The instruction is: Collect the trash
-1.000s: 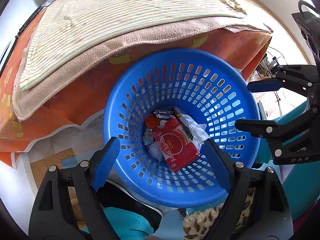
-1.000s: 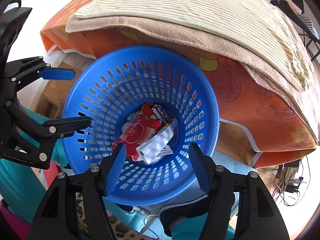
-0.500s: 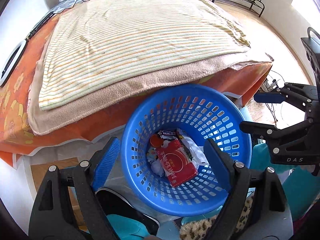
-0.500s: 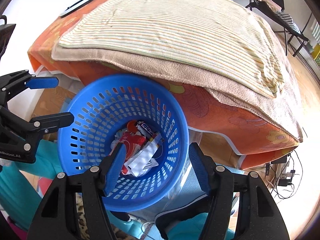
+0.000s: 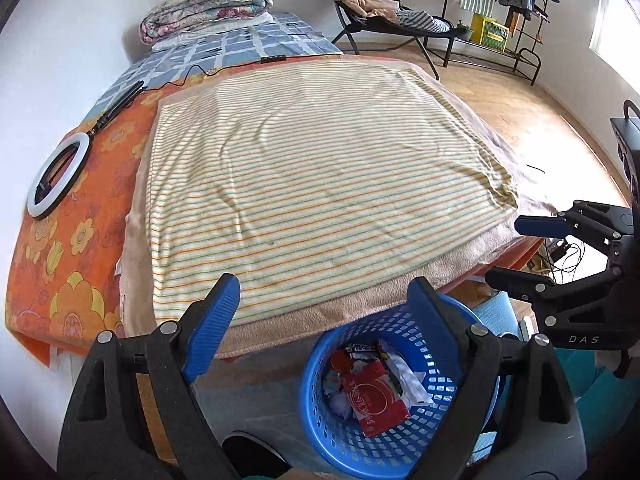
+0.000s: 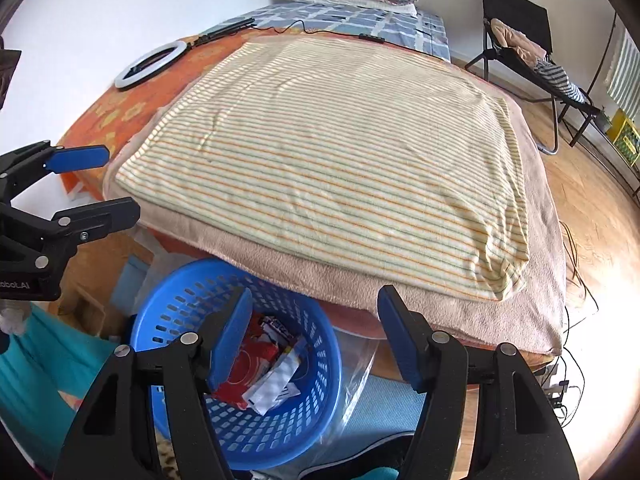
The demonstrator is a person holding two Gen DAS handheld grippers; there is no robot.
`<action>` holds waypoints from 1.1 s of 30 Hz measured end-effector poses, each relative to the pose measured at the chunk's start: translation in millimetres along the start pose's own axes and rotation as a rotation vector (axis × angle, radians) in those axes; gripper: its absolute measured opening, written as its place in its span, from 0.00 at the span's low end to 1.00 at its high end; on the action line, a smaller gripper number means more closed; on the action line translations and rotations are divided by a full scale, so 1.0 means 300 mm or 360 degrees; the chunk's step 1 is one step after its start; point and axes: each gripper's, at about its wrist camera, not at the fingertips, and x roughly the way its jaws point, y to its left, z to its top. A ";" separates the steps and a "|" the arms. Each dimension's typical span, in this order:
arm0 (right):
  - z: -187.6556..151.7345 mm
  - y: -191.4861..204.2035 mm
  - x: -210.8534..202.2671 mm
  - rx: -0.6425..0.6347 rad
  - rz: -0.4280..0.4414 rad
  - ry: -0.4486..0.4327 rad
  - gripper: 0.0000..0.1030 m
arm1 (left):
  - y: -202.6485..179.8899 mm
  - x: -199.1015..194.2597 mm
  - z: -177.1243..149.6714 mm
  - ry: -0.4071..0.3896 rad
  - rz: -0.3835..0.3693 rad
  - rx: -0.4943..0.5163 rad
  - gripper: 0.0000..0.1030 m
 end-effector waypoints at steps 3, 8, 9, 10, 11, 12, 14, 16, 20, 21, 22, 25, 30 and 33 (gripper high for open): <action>0.056 -0.018 -0.009 0.0021 0.0007 -0.0040 0.63 | 0.027 -0.005 0.050 -0.0047 0.0018 -0.0018 0.86; 0.126 -0.048 -0.004 0.0058 0.0014 -0.0105 0.64 | 0.081 -0.012 0.093 -0.0112 0.0019 -0.0100 0.86; 0.136 -0.052 -0.002 0.0066 0.0014 -0.0117 0.65 | 0.090 -0.010 0.098 -0.0115 0.0017 -0.0119 0.86; 0.144 -0.058 0.001 0.0073 0.0014 -0.0130 0.65 | 0.093 -0.008 0.100 -0.0116 0.0015 -0.0132 0.86; 0.149 -0.065 0.006 0.0080 0.0011 -0.0145 0.67 | 0.098 -0.004 0.100 -0.0115 0.0019 -0.0141 0.86; 0.155 -0.071 0.011 0.0087 0.0006 -0.0157 0.67 | 0.101 0.001 0.102 -0.0110 0.0026 -0.0146 0.86; 0.164 -0.078 0.022 0.0093 0.0005 -0.0162 0.67 | 0.106 0.010 0.098 -0.0101 0.0042 -0.0156 0.86; 0.173 -0.085 0.031 0.0093 0.0009 -0.0157 0.67 | 0.117 0.015 0.093 -0.0096 0.0040 -0.0188 0.87; 0.183 -0.099 0.032 0.0116 0.0018 -0.0178 0.67 | 0.130 0.034 0.092 -0.0036 0.0014 -0.0242 0.87; 0.186 -0.104 0.032 0.0126 0.0023 -0.0185 0.67 | 0.129 0.035 0.093 -0.0030 0.0027 -0.0245 0.87; 0.191 -0.109 0.033 0.0139 0.0026 -0.0189 0.67 | 0.127 0.034 0.093 -0.0034 0.0040 -0.0240 0.88; 0.195 -0.120 0.034 0.0179 0.0034 -0.0199 0.68 | 0.122 0.024 0.095 -0.0053 0.0056 -0.0231 0.90; 0.201 -0.131 0.042 0.0203 0.0020 -0.0201 0.74 | 0.127 0.006 0.099 -0.0090 0.0072 -0.0241 0.96; 0.200 -0.131 0.046 0.0202 0.0008 -0.0198 0.75 | 0.127 0.001 0.101 -0.0096 0.0092 -0.0243 0.97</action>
